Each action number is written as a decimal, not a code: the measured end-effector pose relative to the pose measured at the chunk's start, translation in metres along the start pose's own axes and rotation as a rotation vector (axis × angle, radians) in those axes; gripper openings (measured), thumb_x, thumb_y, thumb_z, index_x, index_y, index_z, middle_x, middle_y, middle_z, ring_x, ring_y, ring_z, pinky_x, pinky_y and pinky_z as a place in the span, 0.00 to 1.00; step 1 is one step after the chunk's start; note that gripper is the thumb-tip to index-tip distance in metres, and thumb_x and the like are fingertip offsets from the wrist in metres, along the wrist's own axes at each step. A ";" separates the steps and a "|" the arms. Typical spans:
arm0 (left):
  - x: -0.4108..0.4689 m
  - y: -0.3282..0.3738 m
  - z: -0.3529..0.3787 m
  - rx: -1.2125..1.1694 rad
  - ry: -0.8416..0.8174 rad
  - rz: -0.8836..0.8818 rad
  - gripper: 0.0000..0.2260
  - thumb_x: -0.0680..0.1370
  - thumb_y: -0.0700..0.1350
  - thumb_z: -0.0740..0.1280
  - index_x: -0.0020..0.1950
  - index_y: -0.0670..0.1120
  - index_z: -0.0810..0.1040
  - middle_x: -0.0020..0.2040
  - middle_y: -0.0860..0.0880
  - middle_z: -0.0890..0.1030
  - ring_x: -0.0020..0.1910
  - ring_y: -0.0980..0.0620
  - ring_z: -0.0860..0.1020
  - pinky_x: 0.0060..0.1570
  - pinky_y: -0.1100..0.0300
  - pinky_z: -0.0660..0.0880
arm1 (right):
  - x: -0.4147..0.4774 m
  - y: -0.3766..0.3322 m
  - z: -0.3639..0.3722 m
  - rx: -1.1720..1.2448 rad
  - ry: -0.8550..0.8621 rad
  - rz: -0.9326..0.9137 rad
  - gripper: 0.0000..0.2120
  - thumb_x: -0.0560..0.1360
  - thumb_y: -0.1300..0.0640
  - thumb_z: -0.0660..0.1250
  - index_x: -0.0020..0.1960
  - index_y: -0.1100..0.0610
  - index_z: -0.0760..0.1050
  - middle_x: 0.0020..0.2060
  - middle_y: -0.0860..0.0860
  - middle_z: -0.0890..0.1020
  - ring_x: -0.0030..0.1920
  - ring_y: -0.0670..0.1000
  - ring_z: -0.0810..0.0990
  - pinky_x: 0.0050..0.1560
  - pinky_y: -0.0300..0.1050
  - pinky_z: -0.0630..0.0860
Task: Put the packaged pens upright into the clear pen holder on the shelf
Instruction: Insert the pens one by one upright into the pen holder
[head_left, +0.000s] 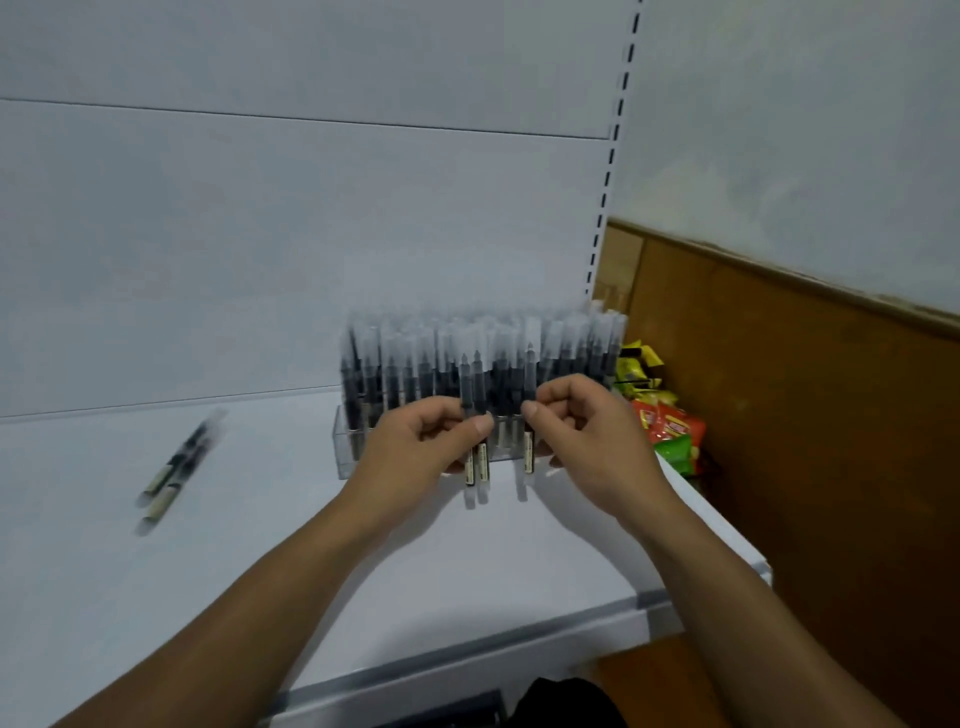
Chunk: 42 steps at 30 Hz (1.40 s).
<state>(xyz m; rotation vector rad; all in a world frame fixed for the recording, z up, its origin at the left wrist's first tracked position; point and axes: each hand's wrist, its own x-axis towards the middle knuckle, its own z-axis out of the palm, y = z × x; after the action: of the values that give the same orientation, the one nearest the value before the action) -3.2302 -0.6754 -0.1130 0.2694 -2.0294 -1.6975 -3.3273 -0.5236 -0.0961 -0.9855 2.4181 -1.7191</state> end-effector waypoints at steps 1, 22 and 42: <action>0.003 0.001 0.009 -0.004 -0.008 0.007 0.07 0.75 0.46 0.71 0.44 0.42 0.82 0.38 0.44 0.81 0.38 0.53 0.79 0.42 0.63 0.79 | 0.003 0.004 -0.007 -0.001 0.030 -0.004 0.03 0.77 0.54 0.69 0.46 0.49 0.75 0.38 0.51 0.82 0.40 0.52 0.82 0.44 0.54 0.81; 0.012 -0.026 0.049 -0.258 0.086 0.017 0.02 0.70 0.47 0.73 0.39 0.50 0.84 0.35 0.47 0.75 0.36 0.49 0.71 0.38 0.57 0.69 | 0.050 0.028 -0.022 -0.403 0.029 -0.070 0.06 0.74 0.51 0.72 0.44 0.49 0.75 0.36 0.43 0.79 0.41 0.47 0.78 0.45 0.52 0.79; 0.010 -0.025 0.050 -0.176 -0.021 0.029 0.01 0.72 0.45 0.73 0.42 0.51 0.84 0.36 0.51 0.81 0.40 0.49 0.76 0.45 0.50 0.76 | 0.012 0.023 -0.021 -0.066 -0.046 -0.108 0.02 0.75 0.54 0.70 0.46 0.51 0.82 0.39 0.46 0.82 0.40 0.45 0.78 0.40 0.39 0.76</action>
<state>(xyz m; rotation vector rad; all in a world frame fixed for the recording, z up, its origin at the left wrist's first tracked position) -3.2664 -0.6420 -0.1407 0.1632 -1.8746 -1.8537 -3.3557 -0.5072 -0.1038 -1.1707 2.4500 -1.6369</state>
